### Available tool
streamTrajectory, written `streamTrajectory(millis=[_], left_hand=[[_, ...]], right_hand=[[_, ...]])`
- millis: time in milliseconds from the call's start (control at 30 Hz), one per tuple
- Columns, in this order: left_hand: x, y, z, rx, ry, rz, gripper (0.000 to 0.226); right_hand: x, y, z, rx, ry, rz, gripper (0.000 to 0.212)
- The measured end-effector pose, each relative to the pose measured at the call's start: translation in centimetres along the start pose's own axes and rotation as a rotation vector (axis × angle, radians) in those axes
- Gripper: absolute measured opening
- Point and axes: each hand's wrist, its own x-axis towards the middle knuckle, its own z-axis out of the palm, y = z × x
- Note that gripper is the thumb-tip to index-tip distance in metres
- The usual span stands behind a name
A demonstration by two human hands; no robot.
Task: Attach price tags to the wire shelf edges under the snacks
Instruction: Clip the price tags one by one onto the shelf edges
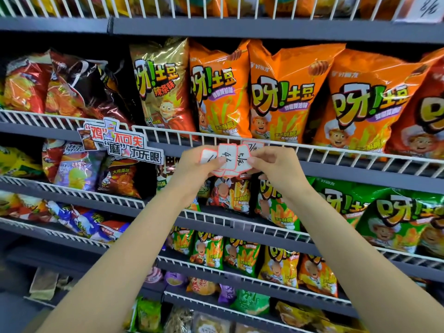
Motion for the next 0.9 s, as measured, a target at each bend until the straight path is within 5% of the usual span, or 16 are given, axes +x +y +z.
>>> streamTrajectory(millis=[200, 533, 900], left_hand=[[-0.9, -0.8, -0.8, -0.009, 0.004, -0.053, 0.021], [-1.5, -0.6, -0.2, 0.066, -0.009, -0.067, 0.023], [-1.9, -0.7, 0.8, -0.039, 0.005, -0.136, 0.006]], right_hand=[[-0.6, 0.7, 0.5, 0.076, -0.019, 0.086, 0.011], [-1.0, 0.0, 0.9, -0.169, -0.014, -0.087, 0.009], [-2.1, 0.0, 0.5, 0.149, -0.147, 0.021, 0.034]])
